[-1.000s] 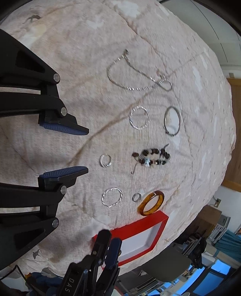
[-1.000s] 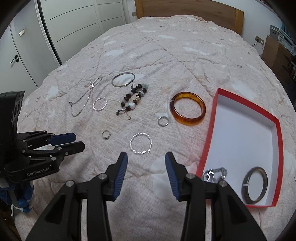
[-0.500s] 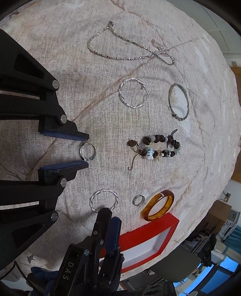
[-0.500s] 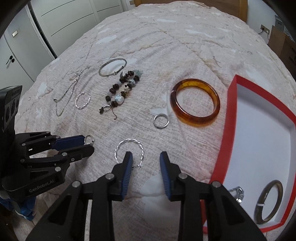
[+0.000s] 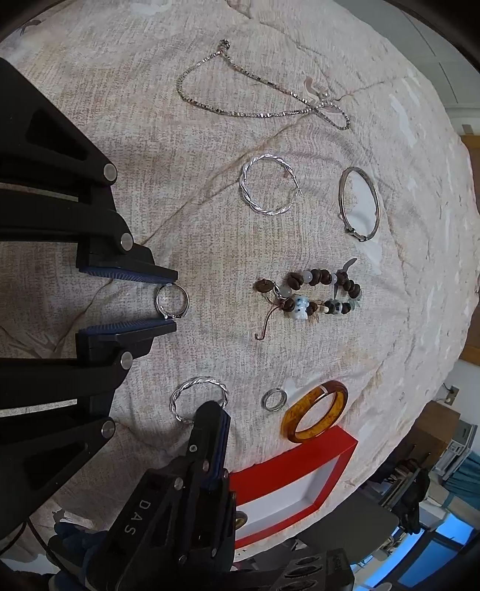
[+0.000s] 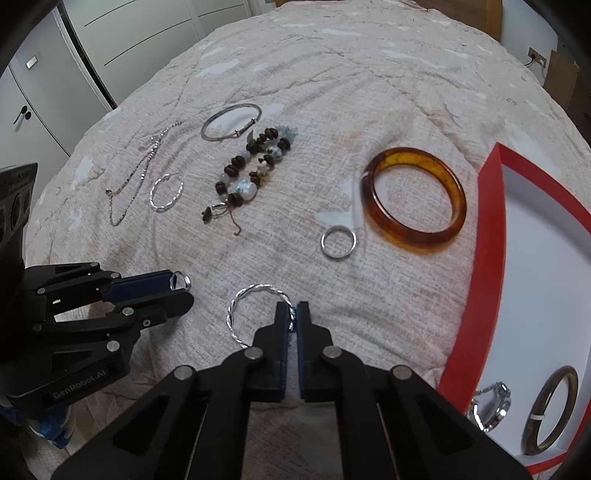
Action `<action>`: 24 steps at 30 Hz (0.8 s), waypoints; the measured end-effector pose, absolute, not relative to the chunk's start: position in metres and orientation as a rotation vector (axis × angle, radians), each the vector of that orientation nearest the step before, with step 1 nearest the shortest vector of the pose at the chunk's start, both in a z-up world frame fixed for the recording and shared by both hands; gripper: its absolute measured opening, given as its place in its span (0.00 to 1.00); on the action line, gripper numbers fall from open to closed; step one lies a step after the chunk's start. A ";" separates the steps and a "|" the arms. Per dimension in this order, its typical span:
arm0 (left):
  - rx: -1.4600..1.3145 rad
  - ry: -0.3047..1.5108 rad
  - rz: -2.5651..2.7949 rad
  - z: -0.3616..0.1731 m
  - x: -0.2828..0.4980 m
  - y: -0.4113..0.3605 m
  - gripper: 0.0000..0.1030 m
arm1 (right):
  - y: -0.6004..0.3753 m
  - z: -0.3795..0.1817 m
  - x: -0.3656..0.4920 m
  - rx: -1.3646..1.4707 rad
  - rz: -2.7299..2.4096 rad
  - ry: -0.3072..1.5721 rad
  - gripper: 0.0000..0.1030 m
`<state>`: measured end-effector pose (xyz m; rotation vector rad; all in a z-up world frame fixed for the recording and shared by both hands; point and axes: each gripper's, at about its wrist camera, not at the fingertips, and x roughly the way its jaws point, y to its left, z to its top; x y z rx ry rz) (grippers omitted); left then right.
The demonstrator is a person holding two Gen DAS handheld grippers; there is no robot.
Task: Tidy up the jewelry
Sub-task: 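Grasp the small silver ring with the left tool while the right tool grasps the twisted hoop, then carry the ring and twisted hoop into the red box and open both tools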
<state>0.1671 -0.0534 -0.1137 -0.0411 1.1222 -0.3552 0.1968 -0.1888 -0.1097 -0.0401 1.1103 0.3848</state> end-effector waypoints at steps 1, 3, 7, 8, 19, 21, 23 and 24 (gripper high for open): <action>-0.043 1.120 -0.354 -0.112 0.165 -0.053 0.19 | -0.190 -0.108 0.195 -0.035 0.383 1.103 0.04; -0.044 1.114 -0.354 -0.108 0.161 -0.049 0.19 | -0.191 -0.101 0.191 -0.027 0.378 1.086 0.04; -0.046 1.101 -0.350 -0.098 0.153 -0.044 0.19 | -0.194 -0.086 0.181 -0.018 0.370 1.050 0.04; -0.048 1.096 -0.348 -0.095 0.151 -0.042 0.19 | -0.194 -0.081 0.179 -0.017 0.368 1.040 0.04; -0.035 1.008 -0.379 -0.043 0.135 -0.056 0.19 | -0.223 -0.026 0.154 -0.015 0.306 0.927 0.04; -0.024 0.993 -0.398 -0.033 0.135 -0.068 0.19 | -0.239 -0.016 0.149 -0.013 0.277 0.908 0.04; -0.011 0.979 -0.418 -0.026 0.137 -0.083 0.19 | -0.259 -0.008 0.146 -0.006 0.243 0.893 0.04; -0.006 0.972 -0.434 -0.022 0.137 -0.093 0.19 | -0.268 -0.006 0.144 -0.003 0.227 0.888 0.04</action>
